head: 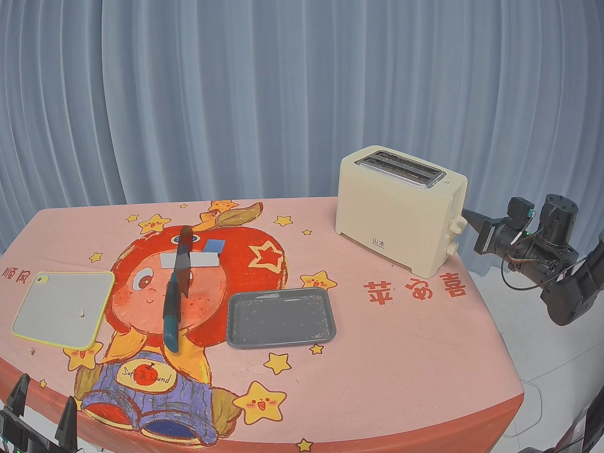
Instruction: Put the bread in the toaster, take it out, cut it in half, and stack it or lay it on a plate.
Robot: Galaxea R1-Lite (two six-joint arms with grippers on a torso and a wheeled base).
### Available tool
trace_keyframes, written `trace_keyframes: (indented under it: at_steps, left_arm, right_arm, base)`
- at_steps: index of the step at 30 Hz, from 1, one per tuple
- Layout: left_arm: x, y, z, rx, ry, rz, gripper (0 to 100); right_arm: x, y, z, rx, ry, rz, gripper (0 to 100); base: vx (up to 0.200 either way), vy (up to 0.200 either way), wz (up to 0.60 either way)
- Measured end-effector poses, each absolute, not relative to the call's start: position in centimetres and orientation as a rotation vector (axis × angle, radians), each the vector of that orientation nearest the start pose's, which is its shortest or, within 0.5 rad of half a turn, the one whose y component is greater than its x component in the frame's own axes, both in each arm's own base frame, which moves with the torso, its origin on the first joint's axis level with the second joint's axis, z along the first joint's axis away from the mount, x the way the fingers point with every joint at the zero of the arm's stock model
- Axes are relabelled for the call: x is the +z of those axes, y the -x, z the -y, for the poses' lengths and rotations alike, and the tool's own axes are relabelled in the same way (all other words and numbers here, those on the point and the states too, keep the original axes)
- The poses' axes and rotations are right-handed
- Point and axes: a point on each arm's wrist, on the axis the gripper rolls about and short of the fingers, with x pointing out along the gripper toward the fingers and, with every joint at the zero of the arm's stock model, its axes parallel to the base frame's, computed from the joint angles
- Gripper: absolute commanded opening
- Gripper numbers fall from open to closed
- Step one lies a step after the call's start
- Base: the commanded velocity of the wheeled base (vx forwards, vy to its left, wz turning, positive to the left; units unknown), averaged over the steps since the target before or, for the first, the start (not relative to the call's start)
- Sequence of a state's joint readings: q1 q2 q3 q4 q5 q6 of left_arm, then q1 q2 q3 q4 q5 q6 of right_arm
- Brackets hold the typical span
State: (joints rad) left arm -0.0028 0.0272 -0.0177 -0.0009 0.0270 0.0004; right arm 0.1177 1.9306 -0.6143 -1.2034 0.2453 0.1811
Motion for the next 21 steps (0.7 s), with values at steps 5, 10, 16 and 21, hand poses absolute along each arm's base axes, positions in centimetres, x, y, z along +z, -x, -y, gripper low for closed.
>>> trace_keyframes:
  at_steps: [5, 10, 16, 21]
  left_arm:
    - [8.1, 2.2, -0.1, 0.025, 0.002, -0.009, 100]
    - [8.1, 2.2, -0.1, 0.025, 0.003, -0.009, 100]
    - [8.1, 2.2, -0.1, 0.025, 0.003, -0.009, 100]
    - [8.1, 2.2, -0.1, 0.025, 0.003, -0.009, 100]
  right_arm:
    - [13.7, -31.3, -4.4, 0.357, -0.180, -0.090, 0]
    - [15.2, -30.5, -4.2, 0.363, -0.174, -0.042, 0]
    - [16.5, -29.2, -4.4, 0.382, -0.162, -0.007, 0]
    - [16.9, -28.4, -4.5, 0.400, -0.132, 0.016, 0]
  base:
    - [0.000, 0.000, 0.00]
    - [0.000, 0.000, 0.00]
    - [0.000, 0.000, 0.00]
    - [0.000, 0.000, 0.00]
